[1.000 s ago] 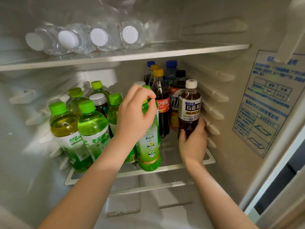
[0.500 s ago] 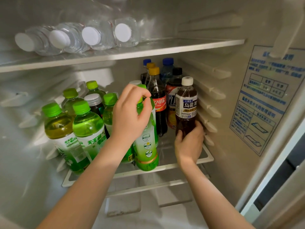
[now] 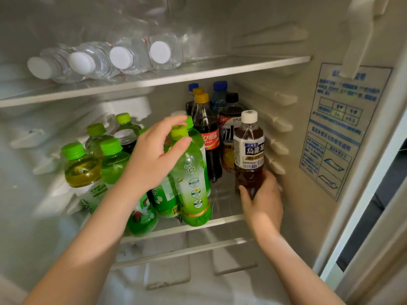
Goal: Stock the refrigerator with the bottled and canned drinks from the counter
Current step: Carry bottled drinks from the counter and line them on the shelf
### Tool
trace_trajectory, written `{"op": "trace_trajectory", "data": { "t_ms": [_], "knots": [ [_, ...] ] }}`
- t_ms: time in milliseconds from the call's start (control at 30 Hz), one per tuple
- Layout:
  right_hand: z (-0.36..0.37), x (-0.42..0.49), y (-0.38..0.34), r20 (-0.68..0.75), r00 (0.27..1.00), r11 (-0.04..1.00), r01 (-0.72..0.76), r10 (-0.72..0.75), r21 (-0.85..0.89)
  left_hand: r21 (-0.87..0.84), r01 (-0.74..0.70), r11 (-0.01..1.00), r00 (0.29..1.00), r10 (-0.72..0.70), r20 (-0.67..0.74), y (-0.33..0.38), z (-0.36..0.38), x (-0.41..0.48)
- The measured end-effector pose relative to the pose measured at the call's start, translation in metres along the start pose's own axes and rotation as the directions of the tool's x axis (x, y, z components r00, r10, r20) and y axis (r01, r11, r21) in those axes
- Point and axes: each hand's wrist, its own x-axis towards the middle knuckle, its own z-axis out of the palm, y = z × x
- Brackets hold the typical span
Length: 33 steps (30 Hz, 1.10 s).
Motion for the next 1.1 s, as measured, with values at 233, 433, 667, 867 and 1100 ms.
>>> {"op": "trace_trajectory", "data": {
  "t_ms": [233, 433, 667, 867, 1100],
  "knots": [
    [-0.013, -0.01, 0.008, 0.014, 1.0, 0.997, 0.016, -0.017, 0.078, -0.072, 0.129, 0.989, 0.965, -0.108, 0.24, 0.005, -0.029, 0.014],
    [-0.012, -0.011, 0.009, 0.0, 1.0, 0.994, 0.024, -0.024, 0.109, 0.182, 0.068, 0.981, 0.992, -0.086, 0.091, 0.017, -0.017, 0.023],
    [-0.012, -0.011, 0.011, 0.016, 0.999, 0.995, 0.031, -0.033, 0.1, 0.222, 0.045, 0.974, 0.995, -0.063, 0.074, 0.02, -0.006, 0.02],
    [-0.02, -0.012, 0.011, 0.03, 0.998, 0.993, 0.056, -0.059, 0.107, 0.213, -0.02, 0.977, 0.998, 0.006, 0.063, 0.03, 0.002, 0.023],
    [-0.028, -0.022, 0.013, -0.038, 0.995, 0.977, 0.095, -0.089, 0.191, 0.197, -0.063, 0.978, 0.998, 0.056, 0.042, 0.05, 0.048, 0.05]
  ]
}}
